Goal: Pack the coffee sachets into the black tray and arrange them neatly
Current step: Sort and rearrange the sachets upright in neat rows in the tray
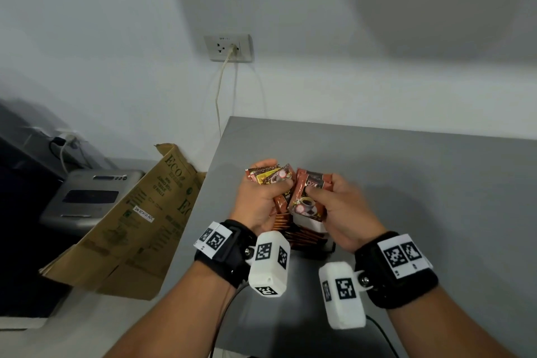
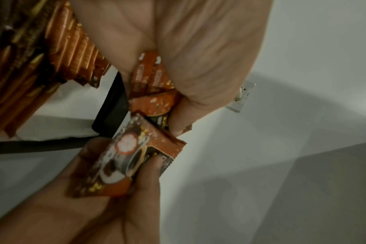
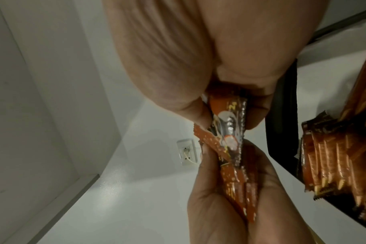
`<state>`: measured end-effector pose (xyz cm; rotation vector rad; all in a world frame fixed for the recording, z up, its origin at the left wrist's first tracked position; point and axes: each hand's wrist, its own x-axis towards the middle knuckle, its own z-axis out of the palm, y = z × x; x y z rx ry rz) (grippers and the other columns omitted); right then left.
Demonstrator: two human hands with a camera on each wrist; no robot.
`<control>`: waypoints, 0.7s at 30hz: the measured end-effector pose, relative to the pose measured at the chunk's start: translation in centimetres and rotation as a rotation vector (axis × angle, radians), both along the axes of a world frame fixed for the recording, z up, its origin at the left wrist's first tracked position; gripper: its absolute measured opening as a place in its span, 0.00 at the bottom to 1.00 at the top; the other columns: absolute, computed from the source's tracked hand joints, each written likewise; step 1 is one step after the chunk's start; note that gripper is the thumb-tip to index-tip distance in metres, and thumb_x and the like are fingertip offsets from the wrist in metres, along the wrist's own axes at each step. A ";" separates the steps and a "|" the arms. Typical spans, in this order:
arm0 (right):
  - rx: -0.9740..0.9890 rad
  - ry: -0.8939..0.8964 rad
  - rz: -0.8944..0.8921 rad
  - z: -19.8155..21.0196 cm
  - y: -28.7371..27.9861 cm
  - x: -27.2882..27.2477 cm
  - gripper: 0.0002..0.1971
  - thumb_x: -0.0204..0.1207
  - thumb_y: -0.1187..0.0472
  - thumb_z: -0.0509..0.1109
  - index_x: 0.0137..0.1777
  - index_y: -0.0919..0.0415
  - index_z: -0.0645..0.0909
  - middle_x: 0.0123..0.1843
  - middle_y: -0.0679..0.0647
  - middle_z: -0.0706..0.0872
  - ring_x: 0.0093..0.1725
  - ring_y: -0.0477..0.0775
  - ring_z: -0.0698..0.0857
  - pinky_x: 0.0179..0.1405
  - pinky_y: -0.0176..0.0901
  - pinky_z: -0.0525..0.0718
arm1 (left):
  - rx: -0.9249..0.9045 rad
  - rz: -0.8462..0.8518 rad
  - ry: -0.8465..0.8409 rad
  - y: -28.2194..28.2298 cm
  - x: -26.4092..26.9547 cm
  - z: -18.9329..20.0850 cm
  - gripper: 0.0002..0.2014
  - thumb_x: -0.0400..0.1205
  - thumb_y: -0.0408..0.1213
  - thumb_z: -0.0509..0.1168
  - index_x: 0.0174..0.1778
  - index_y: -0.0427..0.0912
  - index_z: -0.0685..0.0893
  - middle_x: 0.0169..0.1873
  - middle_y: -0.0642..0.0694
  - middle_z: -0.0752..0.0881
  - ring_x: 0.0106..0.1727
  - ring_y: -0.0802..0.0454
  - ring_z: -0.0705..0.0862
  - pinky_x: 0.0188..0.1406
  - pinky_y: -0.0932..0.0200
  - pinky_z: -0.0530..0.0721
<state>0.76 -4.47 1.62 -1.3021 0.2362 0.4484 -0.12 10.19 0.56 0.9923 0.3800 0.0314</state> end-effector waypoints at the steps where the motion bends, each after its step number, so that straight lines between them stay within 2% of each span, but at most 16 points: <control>1: -0.041 -0.025 0.021 0.3 -0.3 0.2 0.10 0.80 0.71 0.70 0.59 0.63 0.79 0.52 0.62 0.91 0.48 0.60 0.91 0.54 0.56 0.89 | -0.005 -0.029 -0.002 0.1 -0.2 0.2 0.24 0.72 0.09 0.68 0.59 0.37 0.80 0.42 0.34 0.87 0.39 0.37 0.88 0.33 0.47 0.91; 3: -0.240 -0.151 0.150 1.0 -1.3 0.8 0.09 0.79 0.69 0.71 0.57 0.60 0.81 0.50 0.57 0.92 0.50 0.58 0.91 0.55 0.54 0.88 | -0.006 -0.139 0.007 0.7 -0.3 0.5 0.24 0.68 0.14 0.71 0.57 0.37 0.81 0.44 0.32 0.86 0.38 0.34 0.86 0.27 0.45 0.90; 4: -0.395 -0.245 0.255 1.5 -2.0 1.1 0.08 0.79 0.66 0.72 0.55 0.56 0.81 0.48 0.54 0.91 0.49 0.56 0.90 0.53 0.52 0.87 | 0.029 -0.205 0.017 1.2 -0.4 0.7 0.22 0.67 0.18 0.72 0.55 0.38 0.83 0.45 0.31 0.86 0.40 0.32 0.86 0.30 0.41 0.90; 5: -0.532 -0.322 0.367 2.1 -2.5 1.4 0.07 0.78 0.62 0.73 0.53 0.53 0.81 0.47 0.52 0.91 0.48 0.55 0.90 0.51 0.52 0.85 | 0.113 -0.271 0.028 1.7 -0.3 0.8 0.20 0.66 0.21 0.73 0.52 0.39 0.85 0.45 0.31 0.87 0.43 0.32 0.87 0.38 0.38 0.89; 7: -0.645 -0.387 0.479 2.9 -3.1 1.8 0.06 0.78 0.60 0.74 0.51 0.50 0.80 0.47 0.51 0.90 0.48 0.54 0.89 0.50 0.52 0.84 | 0.370 -0.400 0.017 2.6 -0.3 1.1 0.19 0.65 0.22 0.74 0.49 0.43 0.87 0.45 0.35 0.89 0.45 0.36 0.88 0.47 0.40 0.87; 8: -0.627 -0.393 0.457 3.0 -3.1 1.9 0.06 0.78 0.60 0.73 0.52 0.51 0.80 0.48 0.51 0.89 0.47 0.52 0.89 0.50 0.51 0.84 | 0.468 -0.430 0.000 2.9 -0.3 1.1 0.20 0.65 0.19 0.75 0.49 0.43 0.87 0.44 0.37 0.89 0.45 0.39 0.88 0.47 0.44 0.86; 10: -0.534 -0.368 0.274 2.7 -3.0 2.0 0.07 0.79 0.63 0.72 0.54 0.54 0.80 0.49 0.51 0.90 0.46 0.50 0.89 0.46 0.46 0.84 | 0.476 -0.342 -0.014 3.0 -0.2 1.0 0.21 0.68 0.13 0.72 0.49 0.42 0.85 0.43 0.40 0.89 0.43 0.43 0.88 0.41 0.52 0.87; 11: -0.464 -0.311 0.161 2.3 -2.9 2.0 0.08 0.80 0.65 0.71 0.56 0.55 0.80 0.50 0.52 0.90 0.46 0.50 0.90 0.45 0.44 0.83 | 0.404 -0.248 -0.003 2.9 -0.1 0.9 0.22 0.70 0.11 0.71 0.50 0.42 0.84 0.44 0.38 0.89 0.42 0.43 0.88 0.37 0.54 0.87; 13: -0.189 -0.131 0.030 1.4 -2.4 1.6 0.10 0.81 0.69 0.69 0.61 0.61 0.81 0.52 0.59 0.91 0.46 0.53 0.91 0.45 0.45 0.86 | 0.208 -0.061 0.024 2.6 0.0 0.4 0.23 0.72 0.10 0.68 0.52 0.41 0.81 0.45 0.35 0.89 0.41 0.39 0.89 0.36 0.52 0.86; 14: -0.035 -0.054 0.018 0.9 -2.0 1.3 0.12 0.81 0.71 0.68 0.64 0.65 0.80 0.54 0.63 0.91 0.47 0.56 0.91 0.47 0.48 0.88 | 0.141 -0.004 0.034 2.2 -0.1 0.0 0.23 0.72 0.10 0.68 0.53 0.41 0.81 0.44 0.34 0.89 0.40 0.39 0.89 0.36 0.51 0.85; 16: 0.139 0.004 0.020 0.1 -1.0 0.7 0.14 0.82 0.72 0.66 0.66 0.69 0.80 0.59 0.68 0.90 0.52 0.62 0.90 0.55 0.54 0.87 | 0.080 0.024 0.037 1.0 -0.3 -0.6 0.22 0.72 0.10 0.68 0.52 0.41 0.82 0.41 0.35 0.89 0.37 0.40 0.88 0.36 0.51 0.83; 18: 0.141 -0.010 -0.020 0.2 0.1 0.3 0.12 0.83 0.72 0.65 0.64 0.69 0.80 0.58 0.68 0.90 0.51 0.61 0.90 0.54 0.53 0.87 | 0.060 -0.046 0.007 -0.3 -0.8 -0.7 0.20 0.69 0.11 0.71 0.50 0.38 0.86 0.38 0.34 0.88 0.35 0.43 0.85 0.39 0.52 0.80; 20: 0.079 -0.028 -0.080 0.5 0.7 0.5 0.11 0.82 0.71 0.67 0.64 0.67 0.77 0.56 0.65 0.90 0.47 0.55 0.91 0.45 0.47 0.89 | 0.012 -0.109 0.019 -0.9 -1.0 -0.5 0.21 0.66 0.17 0.72 0.54 0.33 0.86 0.42 0.31 0.87 0.37 0.41 0.85 0.38 0.51 0.82; 21: 0.058 -0.037 -0.110 0.5 0.6 0.8 0.12 0.82 0.71 0.67 0.64 0.66 0.75 0.55 0.63 0.89 0.44 0.52 0.91 0.40 0.44 0.88 | -0.048 -0.116 0.063 -0.7 -1.1 -0.4 0.21 0.68 0.19 0.70 0.58 0.32 0.84 0.45 0.29 0.86 0.38 0.38 0.85 0.36 0.50 0.85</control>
